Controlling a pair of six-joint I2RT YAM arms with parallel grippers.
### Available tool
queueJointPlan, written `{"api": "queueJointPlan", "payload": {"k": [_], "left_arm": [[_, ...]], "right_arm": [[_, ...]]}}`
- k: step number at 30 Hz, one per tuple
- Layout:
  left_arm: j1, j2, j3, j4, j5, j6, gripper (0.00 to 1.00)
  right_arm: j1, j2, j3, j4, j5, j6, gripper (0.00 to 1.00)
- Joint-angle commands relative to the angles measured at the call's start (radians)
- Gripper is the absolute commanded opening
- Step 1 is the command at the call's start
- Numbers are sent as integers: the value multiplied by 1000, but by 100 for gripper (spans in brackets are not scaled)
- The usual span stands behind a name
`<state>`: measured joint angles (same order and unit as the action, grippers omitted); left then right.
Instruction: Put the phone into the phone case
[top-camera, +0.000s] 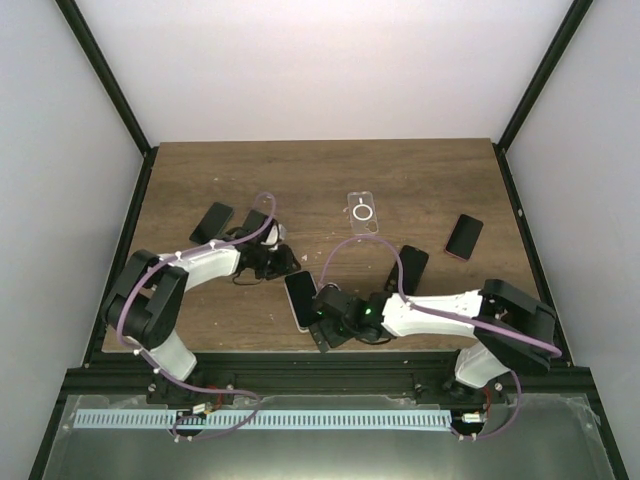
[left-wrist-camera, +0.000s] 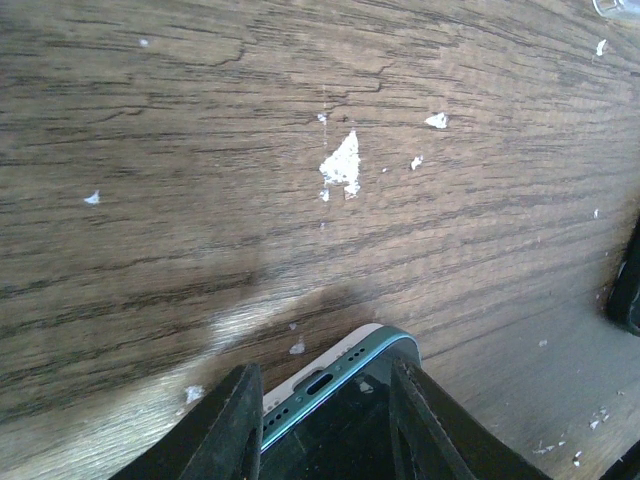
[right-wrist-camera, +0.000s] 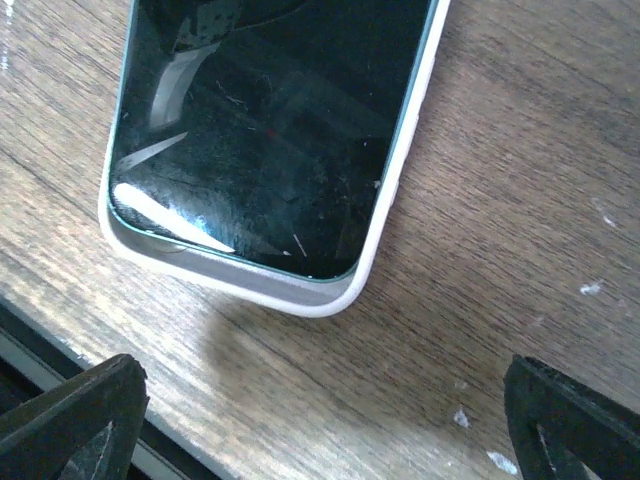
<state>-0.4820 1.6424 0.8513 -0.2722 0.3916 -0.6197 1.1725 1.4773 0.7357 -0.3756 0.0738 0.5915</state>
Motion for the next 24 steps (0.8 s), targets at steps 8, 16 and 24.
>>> {"api": "queueJointPlan", "payload": {"k": [8,16,24], "left_arm": [[2,41,27,-31,9,48,36],[-25,31,-7,-20,44,28,34],[-60,-3,-63,13,66,-16,32]], "right_arm": [[19,107,84,12,109,-34,95],[19,135,92,29,175,-33,87],[19,151,69,80,213,-33,80]]}}
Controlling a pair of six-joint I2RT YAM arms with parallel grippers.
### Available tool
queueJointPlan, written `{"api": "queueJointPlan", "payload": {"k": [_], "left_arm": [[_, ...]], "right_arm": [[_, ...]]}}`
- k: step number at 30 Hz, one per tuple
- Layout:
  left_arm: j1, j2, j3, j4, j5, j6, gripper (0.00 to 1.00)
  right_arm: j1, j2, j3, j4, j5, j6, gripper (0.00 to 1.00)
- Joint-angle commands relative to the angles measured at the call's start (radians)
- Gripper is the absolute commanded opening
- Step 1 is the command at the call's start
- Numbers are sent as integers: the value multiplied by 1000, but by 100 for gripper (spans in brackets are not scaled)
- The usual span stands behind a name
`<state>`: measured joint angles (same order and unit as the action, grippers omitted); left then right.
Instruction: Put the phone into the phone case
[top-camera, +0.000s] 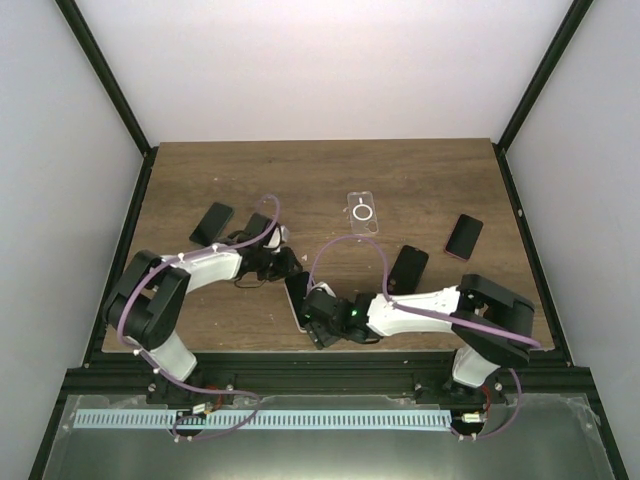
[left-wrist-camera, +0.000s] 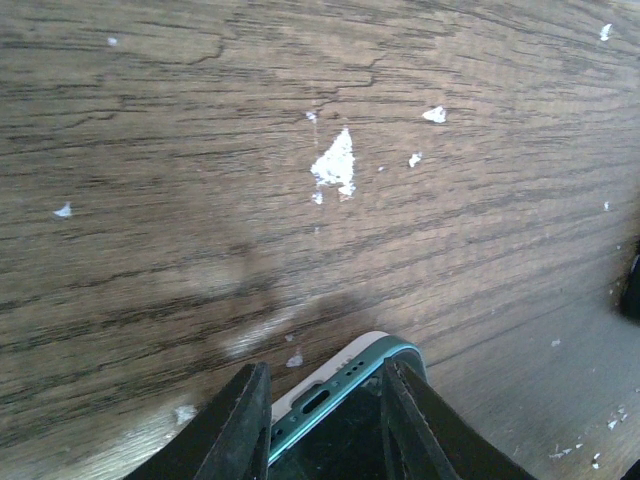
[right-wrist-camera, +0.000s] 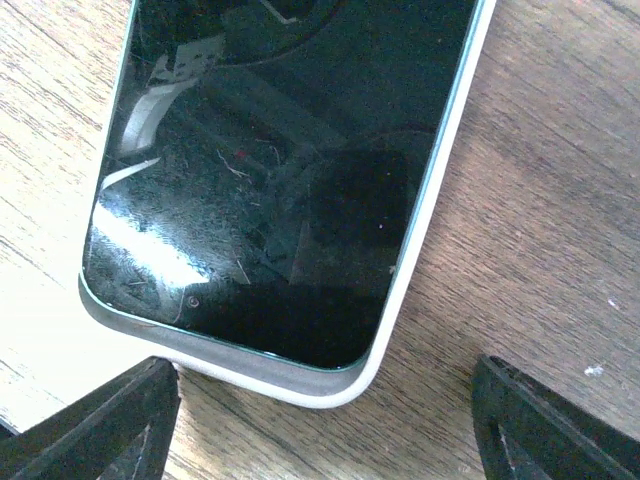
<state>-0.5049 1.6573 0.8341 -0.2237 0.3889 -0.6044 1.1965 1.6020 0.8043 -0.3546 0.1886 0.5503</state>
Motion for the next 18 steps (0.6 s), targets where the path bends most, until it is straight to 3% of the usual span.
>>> {"api": "queueJointPlan", "payload": {"k": [1,10,18], "left_arm": [[-40,-19,-52,-34,70,-36,32],[-42,-48,-88,-18,72,-69,31],[-23,-161,-10,-136,-17,-66,35]], "right_arm": [[-5,28,-3,65,103,7,78],[-6,33,-5,86,122,10,74],[-7,-74,-55,101,64,43,73]]}}
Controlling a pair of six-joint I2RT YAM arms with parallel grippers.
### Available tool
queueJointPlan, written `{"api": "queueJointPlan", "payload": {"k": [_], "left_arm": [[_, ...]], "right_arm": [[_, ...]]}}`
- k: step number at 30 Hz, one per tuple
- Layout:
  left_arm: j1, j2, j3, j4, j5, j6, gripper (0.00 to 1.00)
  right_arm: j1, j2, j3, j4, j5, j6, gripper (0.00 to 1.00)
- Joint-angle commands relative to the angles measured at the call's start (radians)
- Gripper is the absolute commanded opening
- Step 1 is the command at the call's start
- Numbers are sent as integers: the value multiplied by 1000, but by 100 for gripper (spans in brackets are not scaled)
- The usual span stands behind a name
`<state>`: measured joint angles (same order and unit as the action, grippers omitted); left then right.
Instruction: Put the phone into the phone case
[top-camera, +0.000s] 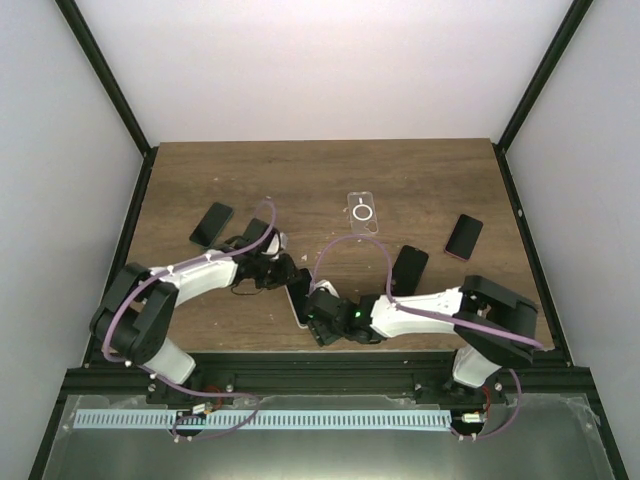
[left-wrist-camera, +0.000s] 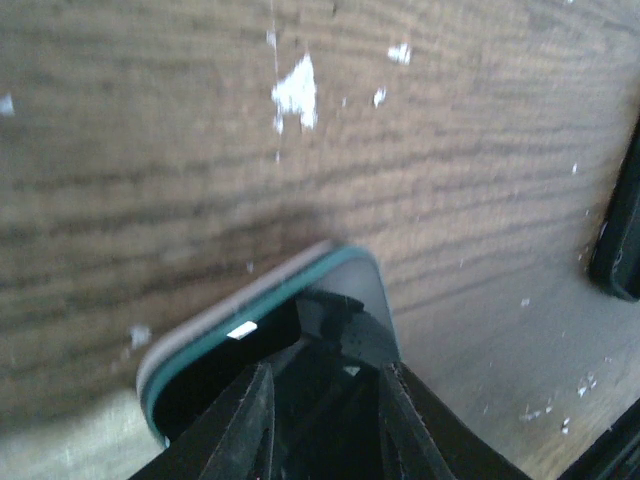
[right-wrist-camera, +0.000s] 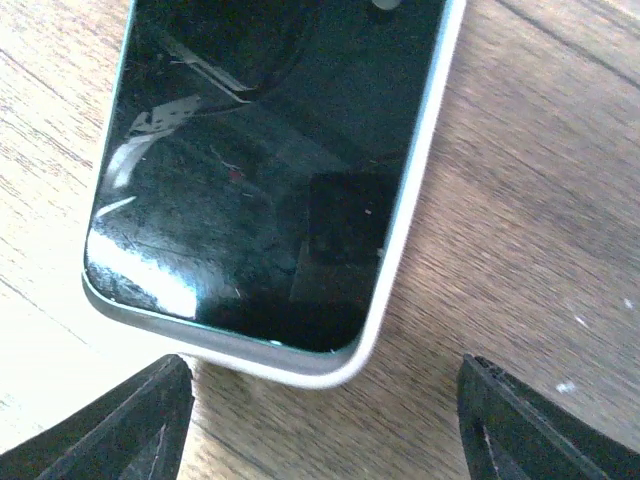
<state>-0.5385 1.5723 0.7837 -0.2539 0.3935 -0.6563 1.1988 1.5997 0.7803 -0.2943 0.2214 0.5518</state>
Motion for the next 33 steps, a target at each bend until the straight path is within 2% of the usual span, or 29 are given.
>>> {"api": "queueJointPlan", "payload": {"k": [1,7,10,17,22,33], "left_arm": [[19,-96,51,-118,-28,-15,36],[61,-191,60,-182,-62,-12,41],[67,-219,22,-183,-78,-13,41],[69,-238,-118,-63,-10,-59,39],[69,-235,-192,39,37,-96,39],[66,-181,-230,101,69,-109,36]], "right_arm": [[-11,-95,-41,46,18,47,73],[-55,-200,-81,102,-110,60,74],[-133,-227,-115,176,-215,66,74],[-272,-162,-98,302,-415,89,65],[-335,-101,-126,403,-425,146,56],[-344,46,-89,459,-491,180,58]]}}
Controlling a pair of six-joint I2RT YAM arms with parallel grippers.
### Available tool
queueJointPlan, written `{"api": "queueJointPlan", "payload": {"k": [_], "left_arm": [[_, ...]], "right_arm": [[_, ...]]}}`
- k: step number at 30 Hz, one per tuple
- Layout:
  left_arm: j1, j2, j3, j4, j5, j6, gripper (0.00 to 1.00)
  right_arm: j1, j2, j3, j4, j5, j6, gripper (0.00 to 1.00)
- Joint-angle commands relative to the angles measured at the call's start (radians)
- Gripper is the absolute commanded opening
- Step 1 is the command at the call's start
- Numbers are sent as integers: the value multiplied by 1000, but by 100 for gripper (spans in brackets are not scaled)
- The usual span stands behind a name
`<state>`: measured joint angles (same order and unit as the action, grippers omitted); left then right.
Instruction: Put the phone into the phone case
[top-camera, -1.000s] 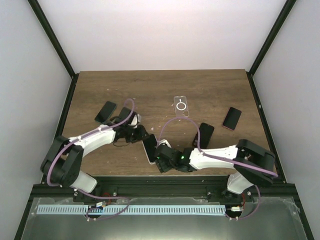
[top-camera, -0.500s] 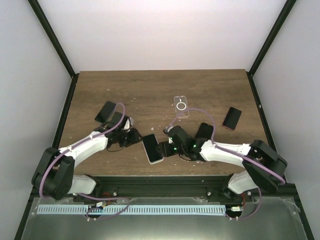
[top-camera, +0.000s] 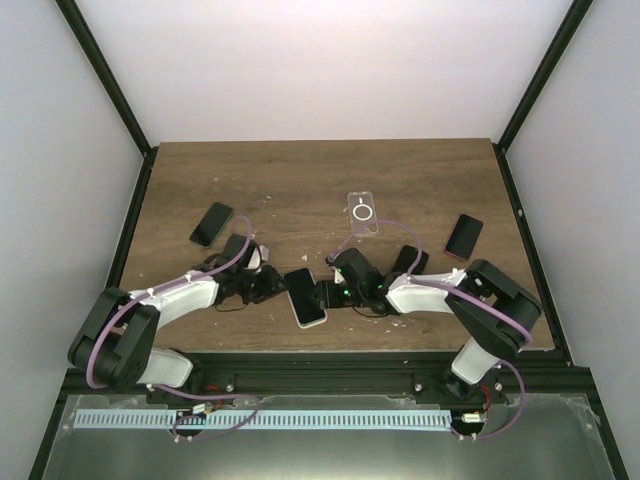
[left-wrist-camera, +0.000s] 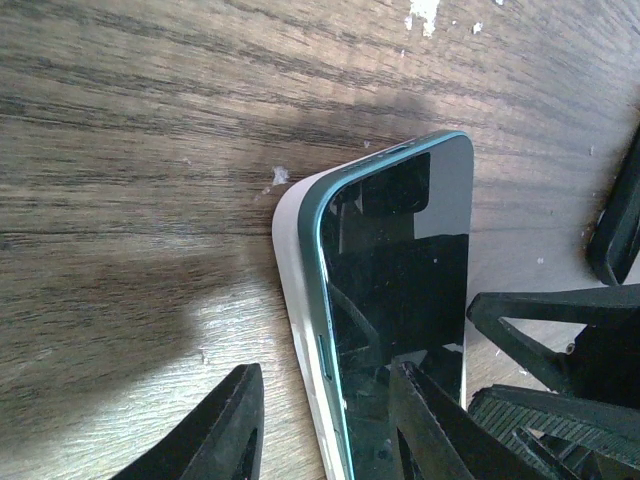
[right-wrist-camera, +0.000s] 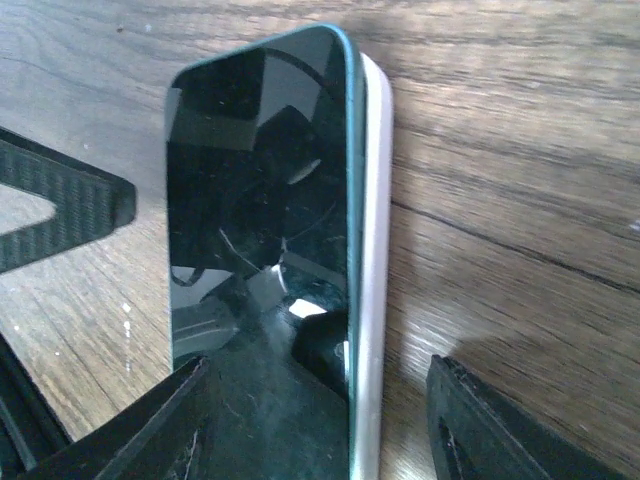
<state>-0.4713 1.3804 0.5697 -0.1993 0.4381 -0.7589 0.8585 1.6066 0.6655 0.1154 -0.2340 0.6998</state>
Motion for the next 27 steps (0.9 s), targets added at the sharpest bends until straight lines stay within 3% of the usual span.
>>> {"api": "queueJointPlan", "payload": {"k": [1,11,20,27], "left_arm": [[-4,16,-18,54,31,-4,35],[-65,35,-107,148,44,-111,30],[-66,-38,-149,107,29,-116,20],[-65,-98,-178,63,-13,-100,27]], "right_arm": [[-4,47,26,62,-48,39,58],[-5,113,43,236,-238,157,58],[-7,131,21,428,-374,269,58],[-7,108,-10,503,-413,303,58]]}}
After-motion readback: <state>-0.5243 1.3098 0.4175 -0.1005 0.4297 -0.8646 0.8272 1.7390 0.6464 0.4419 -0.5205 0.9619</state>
